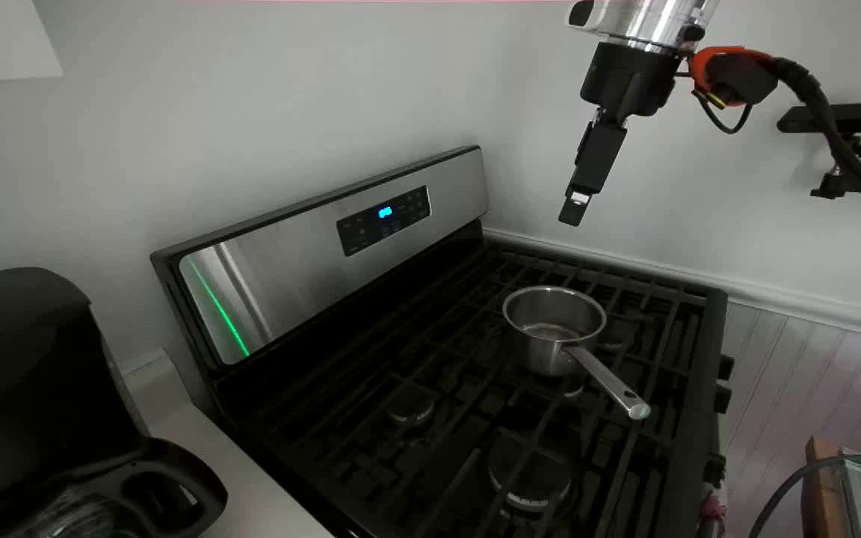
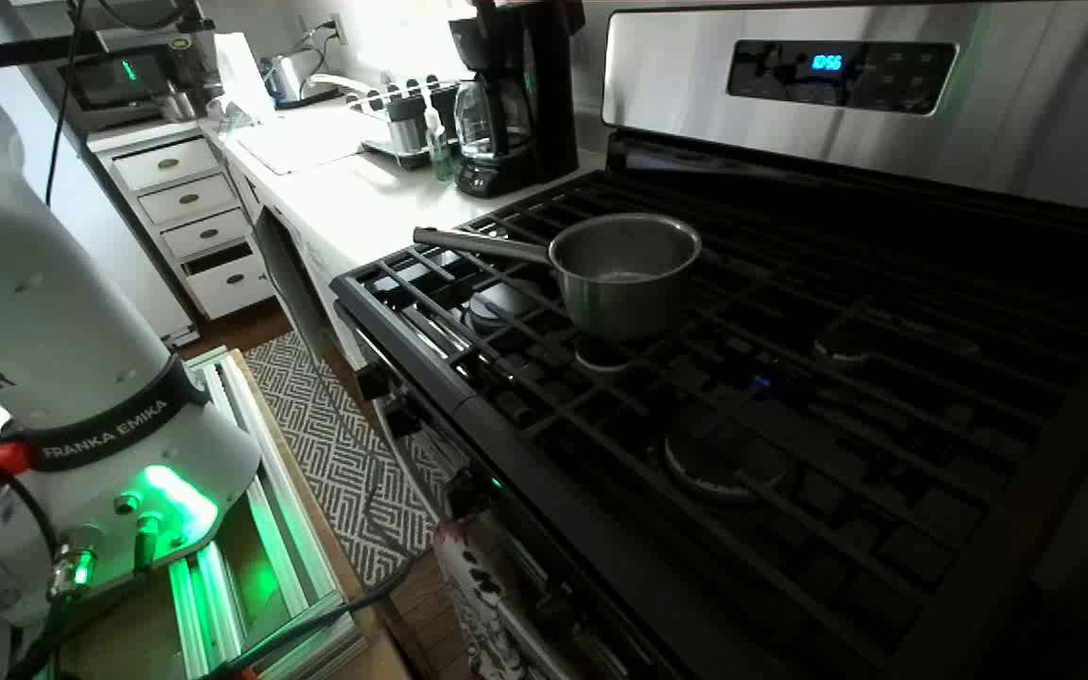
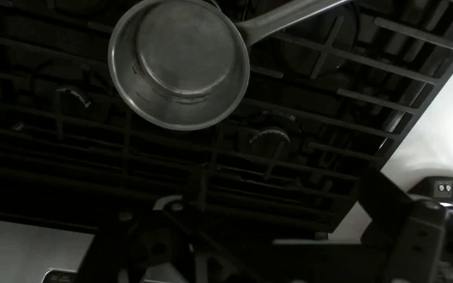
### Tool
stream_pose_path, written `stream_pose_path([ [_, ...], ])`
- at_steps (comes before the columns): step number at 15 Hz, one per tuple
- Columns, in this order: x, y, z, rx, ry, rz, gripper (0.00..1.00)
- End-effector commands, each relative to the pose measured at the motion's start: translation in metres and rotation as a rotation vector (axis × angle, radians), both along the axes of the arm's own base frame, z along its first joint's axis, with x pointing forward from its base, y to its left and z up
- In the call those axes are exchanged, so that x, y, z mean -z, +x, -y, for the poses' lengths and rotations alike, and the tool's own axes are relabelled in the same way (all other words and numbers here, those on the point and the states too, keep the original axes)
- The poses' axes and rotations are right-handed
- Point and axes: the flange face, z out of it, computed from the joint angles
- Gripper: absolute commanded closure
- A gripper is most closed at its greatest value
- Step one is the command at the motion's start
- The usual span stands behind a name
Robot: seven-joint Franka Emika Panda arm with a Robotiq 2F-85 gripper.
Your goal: Move the pot to the right
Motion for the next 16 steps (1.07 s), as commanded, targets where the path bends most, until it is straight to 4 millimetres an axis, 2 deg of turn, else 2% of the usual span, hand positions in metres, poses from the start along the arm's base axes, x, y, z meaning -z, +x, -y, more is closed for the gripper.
stream_pose_path([
  [1,-0.001,0.0,0.0,0.0,0.0,-0.001,0.0],
  [6,-0.001,0.0,0.0,0.0,0.0,-0.001,0.0],
  [7,0.008,0.008,0.005,0.022,-0.003,-0.046,0.0],
  [9,0.038,0.024,0.031,0.158,-0.022,-0.095,0.0],
  [16,0.117,0.039,0.098,0.515,0.019,-0.213,0.0],
])
